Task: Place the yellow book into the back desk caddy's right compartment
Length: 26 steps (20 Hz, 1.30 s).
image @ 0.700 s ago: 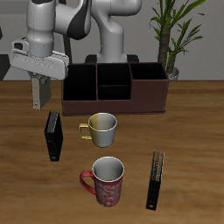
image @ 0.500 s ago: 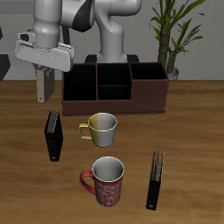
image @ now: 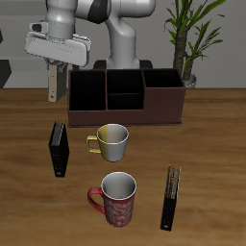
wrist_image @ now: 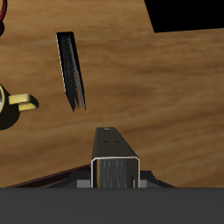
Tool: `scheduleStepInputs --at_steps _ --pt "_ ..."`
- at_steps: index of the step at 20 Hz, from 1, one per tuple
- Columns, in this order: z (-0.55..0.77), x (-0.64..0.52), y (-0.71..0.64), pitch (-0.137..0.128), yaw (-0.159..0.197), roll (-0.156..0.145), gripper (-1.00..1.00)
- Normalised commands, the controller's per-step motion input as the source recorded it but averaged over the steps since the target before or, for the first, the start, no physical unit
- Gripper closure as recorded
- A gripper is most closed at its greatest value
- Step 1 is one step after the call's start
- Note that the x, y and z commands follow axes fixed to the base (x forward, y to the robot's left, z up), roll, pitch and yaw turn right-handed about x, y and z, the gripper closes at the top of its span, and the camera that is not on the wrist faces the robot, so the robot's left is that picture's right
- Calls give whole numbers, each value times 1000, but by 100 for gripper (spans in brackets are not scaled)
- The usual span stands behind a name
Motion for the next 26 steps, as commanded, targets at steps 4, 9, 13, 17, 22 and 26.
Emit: scheduleStepInputs --at_steps 4,9,13,17,22,26 --pt "323 -178 253 -48 27 17 100" --pt "360 -197 328 -49 24 43 100" --pt "125 -159 377 -1 44 66 100" --pt "87 -197 366 -16 26 49 100" --pt "-2 -162 274 16 7 11 100" --pt "-88 -235 379 48 3 11 100"
